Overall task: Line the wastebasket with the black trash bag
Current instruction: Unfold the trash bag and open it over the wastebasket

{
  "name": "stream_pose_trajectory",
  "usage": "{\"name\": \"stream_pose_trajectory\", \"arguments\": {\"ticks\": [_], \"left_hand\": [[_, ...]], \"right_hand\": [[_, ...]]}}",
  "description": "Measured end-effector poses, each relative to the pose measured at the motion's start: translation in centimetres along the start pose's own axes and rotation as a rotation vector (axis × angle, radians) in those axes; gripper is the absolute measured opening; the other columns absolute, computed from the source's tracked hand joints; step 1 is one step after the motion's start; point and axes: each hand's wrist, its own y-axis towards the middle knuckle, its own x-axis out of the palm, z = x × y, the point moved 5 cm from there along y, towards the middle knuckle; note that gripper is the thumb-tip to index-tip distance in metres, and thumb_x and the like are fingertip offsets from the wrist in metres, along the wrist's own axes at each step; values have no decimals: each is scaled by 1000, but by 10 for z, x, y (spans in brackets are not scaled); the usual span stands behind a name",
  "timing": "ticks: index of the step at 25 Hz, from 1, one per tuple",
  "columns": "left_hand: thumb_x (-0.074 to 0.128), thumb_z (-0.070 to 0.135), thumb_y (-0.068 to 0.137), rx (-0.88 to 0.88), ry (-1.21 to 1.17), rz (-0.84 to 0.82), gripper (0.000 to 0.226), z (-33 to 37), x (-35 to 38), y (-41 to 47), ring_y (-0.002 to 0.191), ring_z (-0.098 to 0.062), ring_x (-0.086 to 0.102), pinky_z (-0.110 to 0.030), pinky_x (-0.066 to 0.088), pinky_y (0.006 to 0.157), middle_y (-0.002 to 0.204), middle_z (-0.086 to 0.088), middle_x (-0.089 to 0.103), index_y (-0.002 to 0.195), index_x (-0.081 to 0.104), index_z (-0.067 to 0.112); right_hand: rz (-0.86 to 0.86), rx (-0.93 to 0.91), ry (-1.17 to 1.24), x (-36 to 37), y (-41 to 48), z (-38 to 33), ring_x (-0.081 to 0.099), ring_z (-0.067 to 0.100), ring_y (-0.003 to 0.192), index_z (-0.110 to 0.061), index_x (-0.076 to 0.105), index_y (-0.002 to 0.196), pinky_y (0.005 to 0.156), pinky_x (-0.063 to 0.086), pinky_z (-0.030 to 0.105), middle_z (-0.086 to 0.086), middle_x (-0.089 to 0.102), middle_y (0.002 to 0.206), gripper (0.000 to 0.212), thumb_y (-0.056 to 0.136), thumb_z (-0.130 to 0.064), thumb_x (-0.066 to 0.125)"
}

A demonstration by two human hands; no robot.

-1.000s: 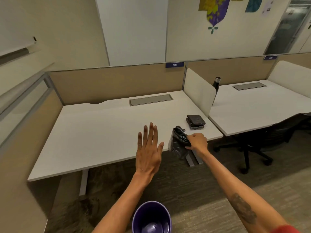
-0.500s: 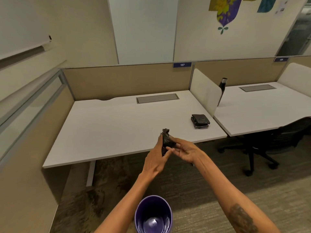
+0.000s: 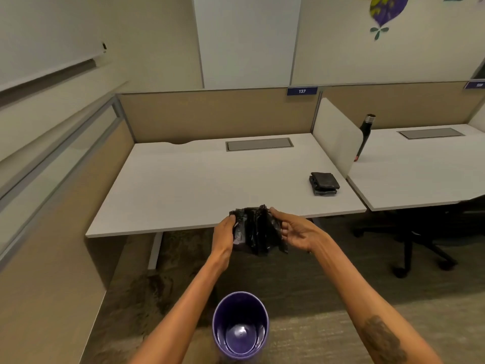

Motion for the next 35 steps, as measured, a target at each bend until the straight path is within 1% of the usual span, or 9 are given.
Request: {"name": "stream_pose_trajectory", "arguments": {"ticks": [4,8,13,16,20,23,26,31,35], "left_hand": [[44,38,104,-93,-104,95,45,-12,-7,1,131,-22,52,-33,37,109,142,-7,60,138,59,13],[45,37,104,-108,-132,134,48,-12,-4,-1,139,-22,43,-31,31,108,153,-6,48,146,48,14],[46,39,102,-129,-194,109,43,-21,8,3,120,-25,62,-42,45,109,132,-13,66,129,65,12],[46,41,102,-161,-197,129,49,-27,10,3,129,-28,56,-48,39,116,141,-12,60,139,58,11],[45,35,104,-138,-61,251,45,-31,-3,0,130,-23,52,-34,37,108,148,-5,53,145,52,16],[43,29,105,-177,113,301,42,-44,-11,-4,125,-27,55,-44,45,109,144,-9,55,145,50,17],[40,36,105,-138,279,363,48,-44,-13,-15,133,-27,49,-46,40,112,151,-8,48,150,43,18],[34,66,96,91,199,200,69,-15,3,-24,104,-17,65,-51,54,98,151,-8,46,150,41,24],[56,61,90,300,310,33,63,-2,4,-25,124,-8,47,-27,42,97,140,10,46,146,47,33]], "right_hand": [[112,-140,-411,-21,2,-9,61,32,121,-3,60,129,103,49,44,16,69,122,66,74,-32,83],[491,-422,-967,-24,3,-13,45,31,135,-21,43,146,109,41,53,11,44,151,69,90,-55,62],[28,-156,-464,3,5,28,64,17,99,-21,34,151,71,57,31,16,53,143,79,86,-39,74],[91,-176,-465,-5,7,28,70,25,100,-10,52,138,77,63,41,16,65,127,53,89,-14,71],[113,-187,-520,-19,7,17,73,28,94,-5,70,107,84,62,41,16,75,103,18,94,-15,64],[69,-202,-527,-15,3,11,72,20,88,-11,71,97,68,56,28,11,75,97,14,95,-22,64],[30,-219,-600,-3,-1,12,70,20,90,-13,71,97,69,52,26,9,74,97,17,97,-26,60],[56,-305,-786,10,3,25,72,24,91,-10,74,101,79,57,36,12,75,98,20,96,-24,62],[82,-299,-929,13,9,40,67,7,84,-19,73,108,63,47,16,-6,70,92,18,96,-28,62]]}}
